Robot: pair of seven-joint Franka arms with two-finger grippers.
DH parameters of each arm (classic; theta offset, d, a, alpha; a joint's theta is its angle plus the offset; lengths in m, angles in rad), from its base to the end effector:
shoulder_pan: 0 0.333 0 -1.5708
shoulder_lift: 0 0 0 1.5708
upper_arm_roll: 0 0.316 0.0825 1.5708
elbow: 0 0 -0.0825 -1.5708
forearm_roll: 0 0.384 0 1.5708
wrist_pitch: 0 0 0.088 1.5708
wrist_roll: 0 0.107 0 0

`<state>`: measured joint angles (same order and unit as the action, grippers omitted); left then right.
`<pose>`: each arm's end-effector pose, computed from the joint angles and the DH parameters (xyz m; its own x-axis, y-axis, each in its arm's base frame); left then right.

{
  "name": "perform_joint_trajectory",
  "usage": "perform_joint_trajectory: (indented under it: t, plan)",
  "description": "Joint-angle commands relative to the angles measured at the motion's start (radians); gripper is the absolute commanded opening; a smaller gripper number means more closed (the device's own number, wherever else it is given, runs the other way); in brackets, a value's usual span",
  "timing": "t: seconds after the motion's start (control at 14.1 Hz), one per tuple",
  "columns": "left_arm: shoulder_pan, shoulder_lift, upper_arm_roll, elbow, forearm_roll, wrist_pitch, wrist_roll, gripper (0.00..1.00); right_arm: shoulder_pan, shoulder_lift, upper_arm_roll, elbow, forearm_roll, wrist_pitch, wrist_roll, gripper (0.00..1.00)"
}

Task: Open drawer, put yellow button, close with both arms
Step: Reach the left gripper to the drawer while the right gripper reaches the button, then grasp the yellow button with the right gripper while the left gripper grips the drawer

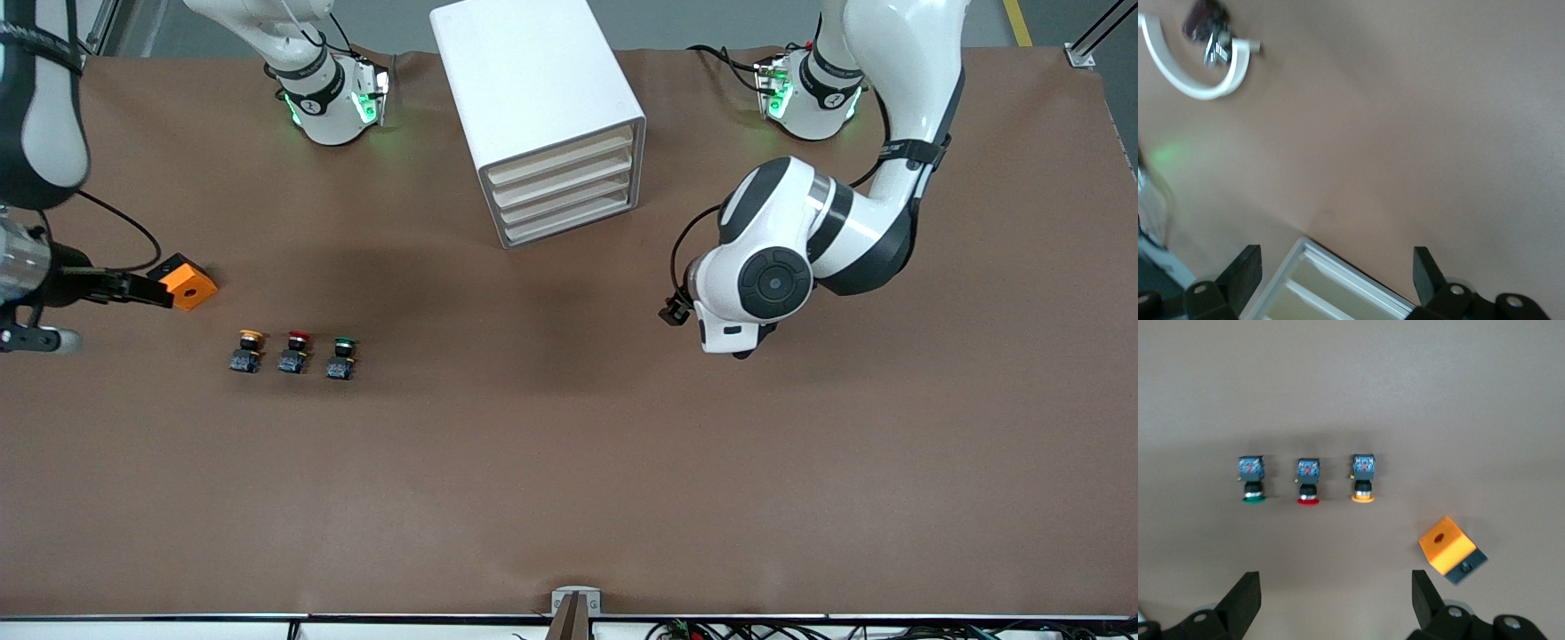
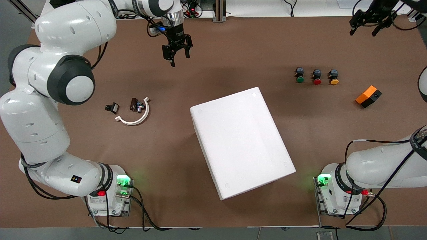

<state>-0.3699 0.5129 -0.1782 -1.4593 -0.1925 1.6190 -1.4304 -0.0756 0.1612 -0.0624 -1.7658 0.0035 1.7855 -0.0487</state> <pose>0.5616 -0.3447 0.3707 0.5275 0.7924 -0.3063 0.7365 -0.6062 -0.2999 0.5874 -0.0795 0.4569 0.9860 -0.0892 -0.1409 -0.0901 -0.9959 -0.0001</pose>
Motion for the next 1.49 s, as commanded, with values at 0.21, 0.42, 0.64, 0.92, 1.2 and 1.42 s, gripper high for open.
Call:
perform_joint_trajectory:
  t: [0.21, 0.42, 0.64, 0.92, 1.2, 1.42]
  plan:
    - [0.014, 0.119, -0.017, 0.036, -0.166, -0.051, -0.298, 1.0, -0.064, -0.002, 0.01, -0.326, 0.01, 0.436, -0.025, 1.0]
    - [0.011, 0.163, -0.02, 0.037, -0.22, -0.143, -0.372, 1.0, -0.067, 0.079, 0.01, -0.386, 0.013, 0.612, -0.025, 1.0]
    - [0.003, 0.225, -0.021, 0.039, -0.287, -0.234, -0.473, 1.0, -0.066, 0.152, 0.012, -0.388, 0.016, 0.698, -0.014, 1.0]
    - [0.002, 0.253, -0.032, 0.042, -0.405, -0.342, -0.594, 1.0, -0.066, 0.233, 0.012, -0.399, 0.016, 0.8, -0.007, 1.0]
    - [-0.003, 0.277, -0.037, 0.039, -0.521, -0.458, -0.702, 1.0, -0.058, 0.256, 0.012, -0.417, 0.036, 0.861, 0.027, 1.0]
    - [-0.027, 0.3, -0.038, 0.039, -0.547, -0.467, -0.792, 1.0, -0.058, 0.267, 0.013, -0.417, 0.038, 0.873, 0.027, 1.0]
